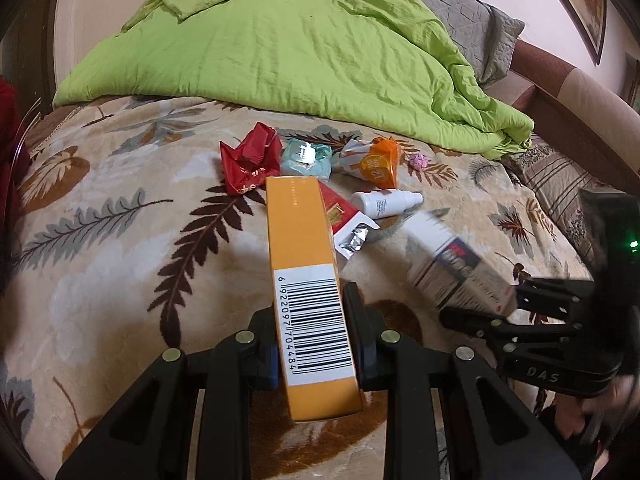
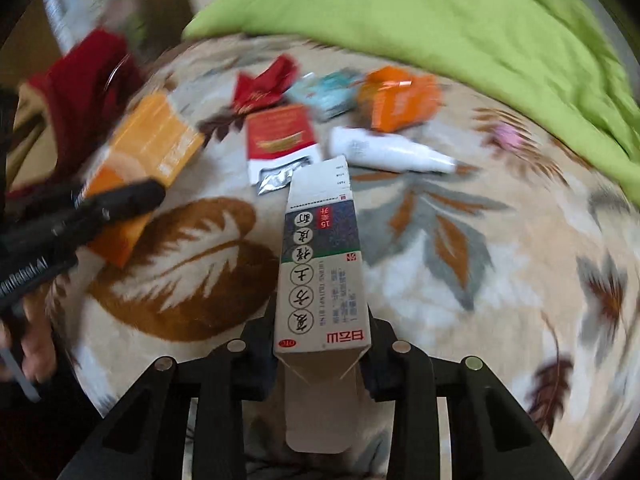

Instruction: Collect trash

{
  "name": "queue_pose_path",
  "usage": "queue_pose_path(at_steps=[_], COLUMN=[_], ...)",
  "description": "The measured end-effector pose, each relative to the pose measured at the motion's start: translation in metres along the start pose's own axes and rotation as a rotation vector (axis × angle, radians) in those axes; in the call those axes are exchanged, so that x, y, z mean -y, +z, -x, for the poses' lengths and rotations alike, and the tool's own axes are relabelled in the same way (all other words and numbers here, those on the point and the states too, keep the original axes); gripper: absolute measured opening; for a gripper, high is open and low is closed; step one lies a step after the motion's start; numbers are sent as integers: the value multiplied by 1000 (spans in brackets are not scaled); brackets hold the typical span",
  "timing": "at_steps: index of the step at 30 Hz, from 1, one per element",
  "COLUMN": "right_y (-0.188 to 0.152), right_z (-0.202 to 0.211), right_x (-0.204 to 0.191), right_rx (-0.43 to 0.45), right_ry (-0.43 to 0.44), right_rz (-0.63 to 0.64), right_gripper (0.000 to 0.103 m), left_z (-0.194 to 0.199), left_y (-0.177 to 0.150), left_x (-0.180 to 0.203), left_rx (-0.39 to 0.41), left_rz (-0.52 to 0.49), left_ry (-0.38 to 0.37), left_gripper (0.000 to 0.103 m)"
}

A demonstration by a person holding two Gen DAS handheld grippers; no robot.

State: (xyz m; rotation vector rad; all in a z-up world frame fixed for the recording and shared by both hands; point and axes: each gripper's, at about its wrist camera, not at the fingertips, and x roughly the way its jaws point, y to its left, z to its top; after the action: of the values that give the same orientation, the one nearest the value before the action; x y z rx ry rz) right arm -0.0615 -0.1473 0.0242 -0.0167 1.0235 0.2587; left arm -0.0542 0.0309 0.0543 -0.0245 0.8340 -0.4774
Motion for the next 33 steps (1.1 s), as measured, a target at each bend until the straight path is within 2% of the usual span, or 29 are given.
queue_pose_path(at_steps=[4,6,11,18,22,26,33], right_y=[-16,-22,-26,-38,-48,-52,-48], right_z=[20,26,58,69,82,89,83], right_x=[4,2,-16,-20,-8,-1,-4], right_rx=[133,181,324,350,383,403,390], right_ry=[-75,-74,-126,-87,-69,-50,-45], right_rz=[-175,-238,-186,-223,-281,-305,-290], right_gripper=[35,35,35,36,36,36,36], left_z=[5,9,16,27,30,27,13], left_y=[-2,-4,-6,-2,-2,-6,-7], left_x=[10,17,32,45,46,48,52], left_rx=[16,29,57,109,129,164,136], left_rz=[-10,-23,-60,-114,-118,-157,-191], left_ry=[10,27,66,110,132,186,176], left_gripper=[25,25,25,25,25,25,25])
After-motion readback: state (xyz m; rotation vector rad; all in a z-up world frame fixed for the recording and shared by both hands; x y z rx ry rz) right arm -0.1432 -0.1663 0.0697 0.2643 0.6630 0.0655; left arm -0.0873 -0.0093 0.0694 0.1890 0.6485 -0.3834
